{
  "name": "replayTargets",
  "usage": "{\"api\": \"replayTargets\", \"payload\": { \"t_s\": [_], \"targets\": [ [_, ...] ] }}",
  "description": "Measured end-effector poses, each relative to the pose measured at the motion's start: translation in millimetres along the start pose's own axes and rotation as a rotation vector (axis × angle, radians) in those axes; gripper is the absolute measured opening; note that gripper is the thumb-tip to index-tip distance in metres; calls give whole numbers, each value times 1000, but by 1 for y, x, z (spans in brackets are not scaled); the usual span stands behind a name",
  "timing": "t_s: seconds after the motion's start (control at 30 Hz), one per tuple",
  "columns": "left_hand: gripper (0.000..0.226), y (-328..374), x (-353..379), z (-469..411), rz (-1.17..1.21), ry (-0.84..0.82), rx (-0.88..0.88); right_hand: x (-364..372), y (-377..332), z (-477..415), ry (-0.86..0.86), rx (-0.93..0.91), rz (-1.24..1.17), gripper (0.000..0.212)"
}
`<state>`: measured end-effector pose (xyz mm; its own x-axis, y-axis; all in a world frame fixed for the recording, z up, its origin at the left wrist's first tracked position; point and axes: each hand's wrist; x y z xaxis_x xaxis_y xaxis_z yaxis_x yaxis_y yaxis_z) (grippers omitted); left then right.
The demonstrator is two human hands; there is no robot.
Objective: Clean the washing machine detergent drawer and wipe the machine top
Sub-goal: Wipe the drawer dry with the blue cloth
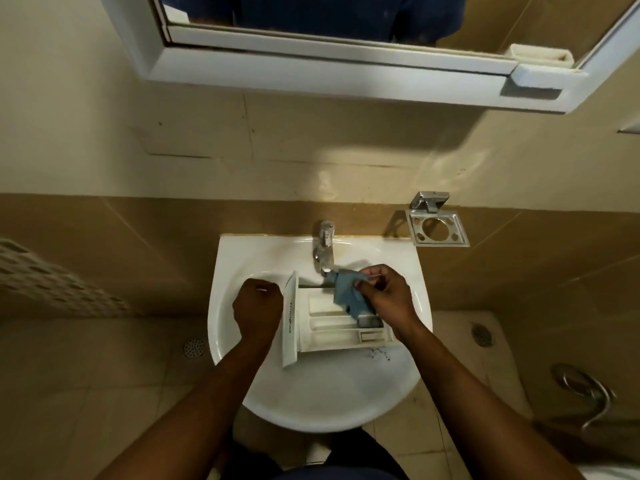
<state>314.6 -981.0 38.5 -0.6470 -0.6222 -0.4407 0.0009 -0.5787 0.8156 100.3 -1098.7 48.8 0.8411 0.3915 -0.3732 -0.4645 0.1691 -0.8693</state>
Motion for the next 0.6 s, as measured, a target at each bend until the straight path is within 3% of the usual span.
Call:
{"api": "replayTargets", "payload": {
  "t_s": [0.1,0.17,0.37,0.43,0.6],
  "targets": [
    [42,-18,13,-5,-61,-197,-180,28,5,-2,77,-95,255,19],
    [57,-22,20,-2,-110,-292,-171,51,16,1,124,-166,419,21],
    [62,-30,32,-9,-377,-374,3,103,31,1,80,-368,534,34],
    [49,-31,35,-8,-411,-358,56,108,30,1,61,-402,518,41],
    [40,-30,44,-4,-376,-308,-20,80,41,-8,37,-470,664,41]
  ]
}}
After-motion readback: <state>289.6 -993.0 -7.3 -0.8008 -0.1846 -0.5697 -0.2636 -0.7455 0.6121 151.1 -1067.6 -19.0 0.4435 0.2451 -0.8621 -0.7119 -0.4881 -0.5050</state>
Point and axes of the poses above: each hand's wrist, its own z-axis away from the middle knuckle, its own x-axis out of the palm, y = z × x, and after that the axes turned 3 degrees about -y, right-handed
